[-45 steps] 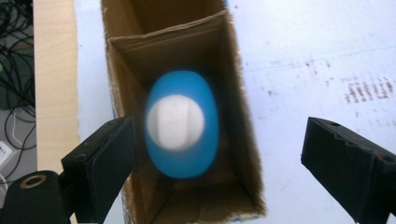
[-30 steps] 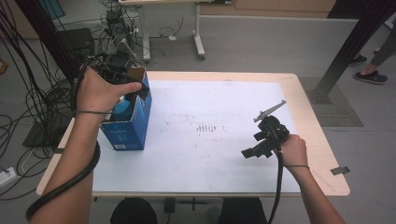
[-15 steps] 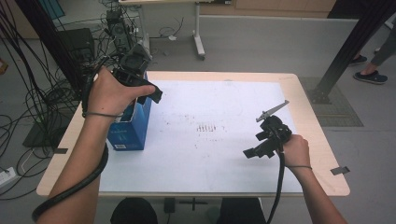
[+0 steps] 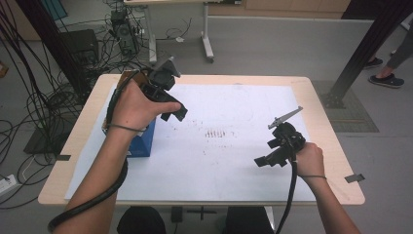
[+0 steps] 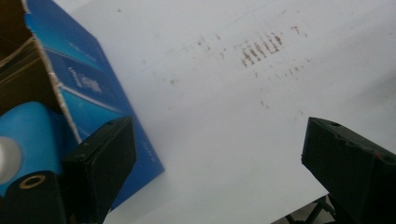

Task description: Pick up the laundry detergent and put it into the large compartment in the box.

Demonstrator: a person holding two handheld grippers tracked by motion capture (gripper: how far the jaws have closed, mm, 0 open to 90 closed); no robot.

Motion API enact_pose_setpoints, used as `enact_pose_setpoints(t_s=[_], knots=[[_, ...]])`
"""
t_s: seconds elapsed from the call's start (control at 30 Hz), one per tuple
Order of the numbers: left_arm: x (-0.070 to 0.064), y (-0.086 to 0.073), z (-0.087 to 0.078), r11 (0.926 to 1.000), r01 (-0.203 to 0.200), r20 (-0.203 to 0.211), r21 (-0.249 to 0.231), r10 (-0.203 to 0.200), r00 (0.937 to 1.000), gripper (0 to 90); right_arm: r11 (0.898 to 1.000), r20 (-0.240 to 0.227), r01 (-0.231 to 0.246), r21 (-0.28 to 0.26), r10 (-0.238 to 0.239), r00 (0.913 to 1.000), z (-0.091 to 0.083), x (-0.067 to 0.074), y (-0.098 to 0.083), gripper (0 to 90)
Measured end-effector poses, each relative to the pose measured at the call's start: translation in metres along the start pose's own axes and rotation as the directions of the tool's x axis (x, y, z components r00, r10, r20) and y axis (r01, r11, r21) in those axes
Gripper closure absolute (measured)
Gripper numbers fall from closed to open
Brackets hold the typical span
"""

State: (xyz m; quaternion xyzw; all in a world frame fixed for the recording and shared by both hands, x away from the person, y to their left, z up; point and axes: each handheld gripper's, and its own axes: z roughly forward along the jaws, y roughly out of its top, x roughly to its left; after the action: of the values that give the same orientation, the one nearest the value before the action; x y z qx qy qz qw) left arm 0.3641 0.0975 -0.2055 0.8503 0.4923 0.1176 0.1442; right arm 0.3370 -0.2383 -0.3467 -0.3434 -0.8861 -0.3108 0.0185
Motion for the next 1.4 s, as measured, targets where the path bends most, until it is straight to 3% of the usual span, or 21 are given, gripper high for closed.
enact_pose_setpoints(t_s=[0.47, 0.77, 1.13, 1.4], knots=[[-0.015, -0.001, 0.021, 0.9997, -0.023, 0.079, 0.011, 0.022, 0.9966, 10.5, 1.000, 0.000, 0.002, 0.003, -0.002, 1.0000, 0.000, 0.002, 0.001, 3.4], [-0.022, -0.004, 0.032, 0.9995, -0.029, 0.098, 0.012, 0.027, 0.9948, 10.4, 1.000, 0.002, 0.001, -0.001, -0.001, 1.0000, 0.001, 0.002, 0.000, 3.4], [-0.033, -0.011, 0.062, 0.9990, -0.030, 0.138, 0.033, 0.025, 0.9901, 10.4, 1.000, -0.004, -0.001, 0.003, 0.001, 1.0000, 0.003, 0.003, 0.001, 3.4], [-0.037, -0.015, 0.079, 0.9983, -0.030, 0.144, 0.050, 0.022, 0.9893, 10.5, 1.000, -0.004, -0.003, 0.005, 0.003, 1.0000, 0.004, 0.004, 0.000, 3.4]])
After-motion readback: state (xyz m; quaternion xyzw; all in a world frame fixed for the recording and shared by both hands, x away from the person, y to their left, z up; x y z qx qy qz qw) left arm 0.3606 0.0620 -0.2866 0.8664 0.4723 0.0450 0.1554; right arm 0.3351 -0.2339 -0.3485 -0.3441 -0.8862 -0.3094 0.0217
